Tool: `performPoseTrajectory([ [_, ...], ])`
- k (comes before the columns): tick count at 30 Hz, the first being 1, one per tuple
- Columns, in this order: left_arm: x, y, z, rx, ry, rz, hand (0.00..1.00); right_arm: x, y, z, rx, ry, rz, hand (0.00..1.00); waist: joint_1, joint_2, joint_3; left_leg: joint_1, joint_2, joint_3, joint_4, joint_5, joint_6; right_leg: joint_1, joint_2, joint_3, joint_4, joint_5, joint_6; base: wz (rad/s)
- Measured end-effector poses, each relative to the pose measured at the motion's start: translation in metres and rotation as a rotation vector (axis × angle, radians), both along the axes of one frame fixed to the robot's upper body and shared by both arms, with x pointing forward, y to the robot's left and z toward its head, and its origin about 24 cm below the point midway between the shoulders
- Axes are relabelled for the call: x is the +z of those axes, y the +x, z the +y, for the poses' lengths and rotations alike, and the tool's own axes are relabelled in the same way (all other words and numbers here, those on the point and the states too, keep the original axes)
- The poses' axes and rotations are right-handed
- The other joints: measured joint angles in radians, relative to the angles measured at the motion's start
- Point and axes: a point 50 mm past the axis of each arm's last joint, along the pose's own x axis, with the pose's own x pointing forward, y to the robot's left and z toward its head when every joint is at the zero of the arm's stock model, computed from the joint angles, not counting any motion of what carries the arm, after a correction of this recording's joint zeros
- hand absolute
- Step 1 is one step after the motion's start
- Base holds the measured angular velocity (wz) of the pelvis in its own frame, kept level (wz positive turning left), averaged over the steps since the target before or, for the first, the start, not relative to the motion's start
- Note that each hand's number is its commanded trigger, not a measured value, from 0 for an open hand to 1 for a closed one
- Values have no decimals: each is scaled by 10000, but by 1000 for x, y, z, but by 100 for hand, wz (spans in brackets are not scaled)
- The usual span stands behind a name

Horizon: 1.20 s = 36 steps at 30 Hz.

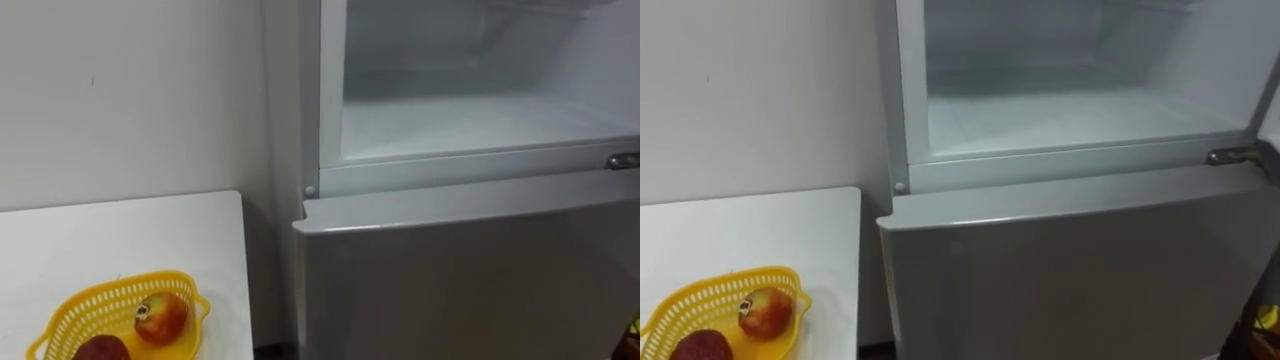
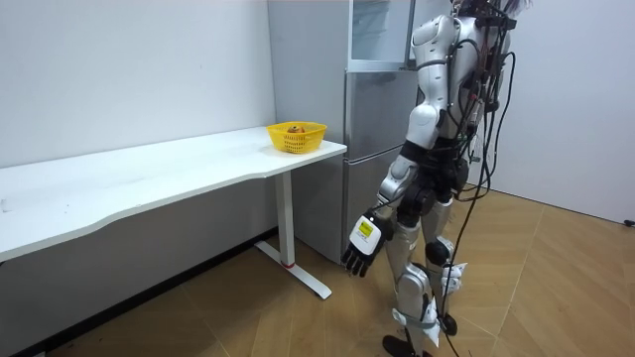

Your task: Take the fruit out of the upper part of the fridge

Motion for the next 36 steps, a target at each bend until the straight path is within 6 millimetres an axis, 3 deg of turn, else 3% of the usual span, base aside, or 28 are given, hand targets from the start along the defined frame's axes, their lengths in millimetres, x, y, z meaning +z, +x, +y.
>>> performPoseTrajectory([
  [11,-3,-14,-5,135,-402,554,0,43,9,20,1032,-4002,-548,0,-9,101,-18,48,27,7,-7,-20,8,-144,32,31,118,10,-20,-1],
  [15,-3,-16,-6,99,-516,593,0,45,17,31,1687,-5480,-168,0,8,59,-18,57,61,36,-16,-19,7,-150,65,44,128,35,-42,-1],
  [20,-3,-15,-3,-115,-548,619,0,41,33,53,3326,-6909,48,0,127,-203,39,141,161,72,24,-34,-41,-154,142,46,219,67,-113,-4],
  [29,2,-12,11,-562,-352,713,0,41,46,71,5044,-10423,1661,0,297,-713,-18,27,209,56,21,-50,-77,-82,202,26,84,130,-168,0],
  [31,2,-13,13,-652,-343,799,0,37,50,78,5795,-10685,1618,0,343,-820,4,23,211,47,27,-50,-77,-68,201,20,74,138,-169,0],
  [36,3,-15,14,-613,-409,990,0,25,48,86,7048,-11043,1814,0,525,-875,-4,36,210,19,77,-127,-70,-2,194,12,59,155,-142,1],
])
